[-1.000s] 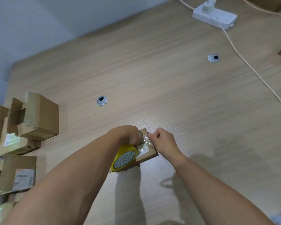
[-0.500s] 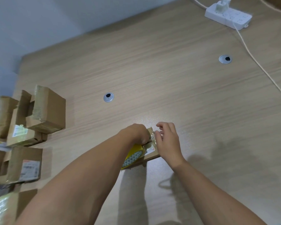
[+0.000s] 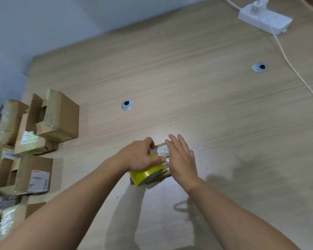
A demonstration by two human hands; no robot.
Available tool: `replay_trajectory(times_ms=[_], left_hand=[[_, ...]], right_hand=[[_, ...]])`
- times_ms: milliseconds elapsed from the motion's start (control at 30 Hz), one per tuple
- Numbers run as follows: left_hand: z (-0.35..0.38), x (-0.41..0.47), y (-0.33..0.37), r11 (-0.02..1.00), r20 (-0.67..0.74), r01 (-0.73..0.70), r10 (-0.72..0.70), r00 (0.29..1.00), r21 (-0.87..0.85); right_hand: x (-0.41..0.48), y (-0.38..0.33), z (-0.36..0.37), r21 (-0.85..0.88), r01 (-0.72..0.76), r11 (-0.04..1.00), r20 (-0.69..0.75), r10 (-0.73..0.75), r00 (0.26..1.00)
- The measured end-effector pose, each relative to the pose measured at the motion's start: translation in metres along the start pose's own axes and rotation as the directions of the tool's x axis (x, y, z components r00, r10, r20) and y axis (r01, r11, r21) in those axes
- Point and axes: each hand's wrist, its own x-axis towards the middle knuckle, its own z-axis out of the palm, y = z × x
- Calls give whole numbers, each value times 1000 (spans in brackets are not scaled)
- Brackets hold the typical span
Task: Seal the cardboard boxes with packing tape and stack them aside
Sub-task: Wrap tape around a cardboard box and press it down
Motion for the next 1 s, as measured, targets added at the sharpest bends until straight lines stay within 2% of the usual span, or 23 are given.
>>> replay_trajectory(times_ms=[133, 233, 367, 433, 533, 633, 833, 1000], left_hand=[[14, -29, -20, 973, -43, -53, 44, 998, -226], [21, -38, -40, 878, -7, -75, 81, 997, -472], [22, -37, -56, 825, -73, -119, 94, 993, -553], [14, -34, -54, 858, -103, -127, 87, 991, -497], [0, -30, -53, 949, -116, -116, 86, 990, -292], [-10, -26, -58, 985, -97, -99, 85, 992, -141], [-10, -20, -68, 998, -47, -15, 18, 999, 62], [-8, -19, -76, 968, -32, 78, -72, 997, 240]], right_hand=[[10, -18, -8, -5, -67, 998, -8, 67, 998], [6, -16, -4, -36, -53, 998, -42, 52, 998], [4, -13, -5, 4, -40, 999, -81, 40, 996], [6, -14, -5, -4, -47, 999, -61, 46, 997], [9, -14, -6, -11, -70, 997, -22, 70, 997], [10, -15, -6, -6, -86, 996, -15, 86, 996], [10, -17, -8, -28, -112, 993, 18, 112, 994], [12, -18, -9, -30, -125, 992, 34, 126, 991]])
